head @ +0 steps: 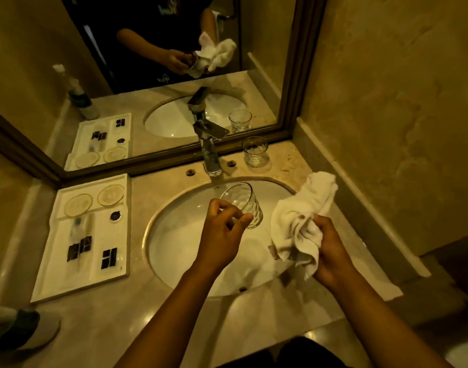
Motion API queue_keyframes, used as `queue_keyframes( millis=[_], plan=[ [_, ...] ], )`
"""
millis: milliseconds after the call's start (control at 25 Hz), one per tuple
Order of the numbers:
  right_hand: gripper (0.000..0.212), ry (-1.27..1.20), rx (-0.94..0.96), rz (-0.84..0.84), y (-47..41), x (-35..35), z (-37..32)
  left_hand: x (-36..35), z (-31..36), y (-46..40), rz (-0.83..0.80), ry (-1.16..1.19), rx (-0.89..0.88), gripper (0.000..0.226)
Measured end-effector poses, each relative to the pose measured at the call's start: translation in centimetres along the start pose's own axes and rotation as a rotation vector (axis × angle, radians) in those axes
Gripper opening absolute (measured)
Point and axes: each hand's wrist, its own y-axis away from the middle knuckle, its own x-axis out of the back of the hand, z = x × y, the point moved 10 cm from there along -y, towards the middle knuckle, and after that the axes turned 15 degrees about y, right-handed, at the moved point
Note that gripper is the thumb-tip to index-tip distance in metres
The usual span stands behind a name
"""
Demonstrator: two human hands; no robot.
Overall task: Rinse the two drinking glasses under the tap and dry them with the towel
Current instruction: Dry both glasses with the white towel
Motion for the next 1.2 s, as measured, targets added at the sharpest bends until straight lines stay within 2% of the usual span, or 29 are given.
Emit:
queue_keyframes(
  millis=[120, 240, 320, 400, 560, 720, 840, 1200],
  plan=[
    [0.044, 0.268, 0.138, 0.180, 0.0, 3.2, -2.4, -3.0, -1.1, -2.8, -0.123, -0.100, 0.010, 0.020],
    [0.071, 0.538, 0.188, 0.304, -0.8, 6.1, -4.5, -6.1, -2.1, -6.0, -0.186, -0.205, 0.004, 0.024],
    [0.084, 0.601, 0.166, 0.360, -2.1, 8.1, -5.3, -8.0, -2.3, -8.5, -0.193, -0.249, -0.002, 0.024],
    [0.082, 0.591, 0.145, 0.385, -3.3, 9.0, -6.0, -9.7, -1.8, -11.0, -0.203, -0.291, -0.030, 0.023],
    [0.053, 0.466, 0.138, 0.444, -6.4, 10.7, -8.2, -14.1, -1.6, -16.9, -0.212, -0.360, -0.045, 0.025],
    [0.065, 0.540, 0.114, 0.450, -9.2, 11.2, -9.6, -17.0, -3.1, -22.2, -0.208, -0.401, -0.049, 0.025],
    [0.065, 0.548, 0.096, 0.488, -11.2, 11.6, -9.8, -18.2, -4.4, -25.3, -0.201, -0.452, -0.064, 0.025],
    [0.083, 0.565, 0.055, 0.525, -13.8, 11.5, -9.6, -20.5, -5.2, -26.8, -0.190, -0.499, -0.138, 0.025]
  ],
)
